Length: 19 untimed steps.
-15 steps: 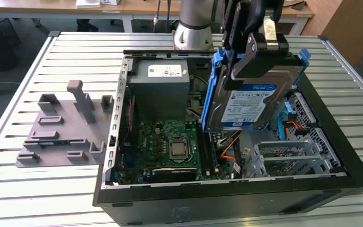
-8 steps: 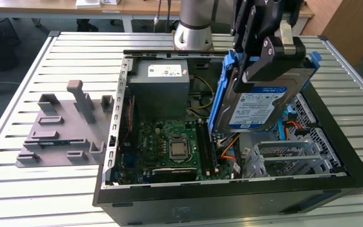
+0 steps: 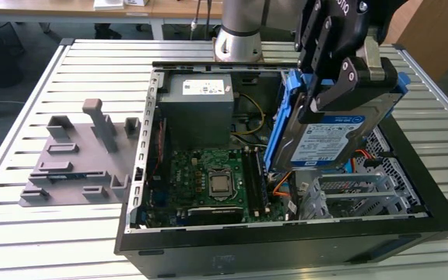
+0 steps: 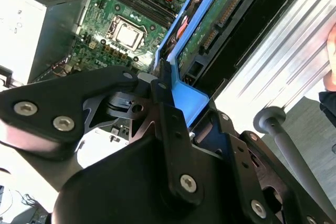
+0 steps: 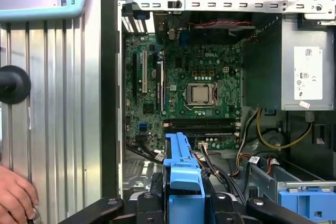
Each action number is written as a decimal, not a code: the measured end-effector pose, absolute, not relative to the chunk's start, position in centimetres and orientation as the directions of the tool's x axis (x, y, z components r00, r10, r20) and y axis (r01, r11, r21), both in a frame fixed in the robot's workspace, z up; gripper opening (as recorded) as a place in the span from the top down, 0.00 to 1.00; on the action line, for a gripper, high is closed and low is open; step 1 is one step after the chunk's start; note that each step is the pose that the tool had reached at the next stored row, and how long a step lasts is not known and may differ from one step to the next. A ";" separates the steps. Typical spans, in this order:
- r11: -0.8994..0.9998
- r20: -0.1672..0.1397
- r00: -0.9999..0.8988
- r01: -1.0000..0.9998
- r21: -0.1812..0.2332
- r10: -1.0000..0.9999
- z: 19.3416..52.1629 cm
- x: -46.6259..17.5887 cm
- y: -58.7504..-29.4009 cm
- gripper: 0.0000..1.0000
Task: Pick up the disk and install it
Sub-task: 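Insert the disk into the insertion slot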
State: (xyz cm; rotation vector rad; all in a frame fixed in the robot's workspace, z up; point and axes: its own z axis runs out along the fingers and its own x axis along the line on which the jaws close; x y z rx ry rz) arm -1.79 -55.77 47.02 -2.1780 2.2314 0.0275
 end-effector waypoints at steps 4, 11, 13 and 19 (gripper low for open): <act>0.024 -0.029 -0.024 -1.000 -0.004 -0.999 47.0 -1.8 -55.9 0.64; 0.024 -0.029 -0.024 -1.000 -0.004 -0.999 46.8 -1.1 -56.6 0.64; 0.024 -0.029 -0.024 -1.000 -0.004 -0.999 46.7 -0.7 -56.7 0.64; 0.024 -0.029 -0.024 -1.000 -0.004 -0.999 46.5 0.8 -57.0 0.64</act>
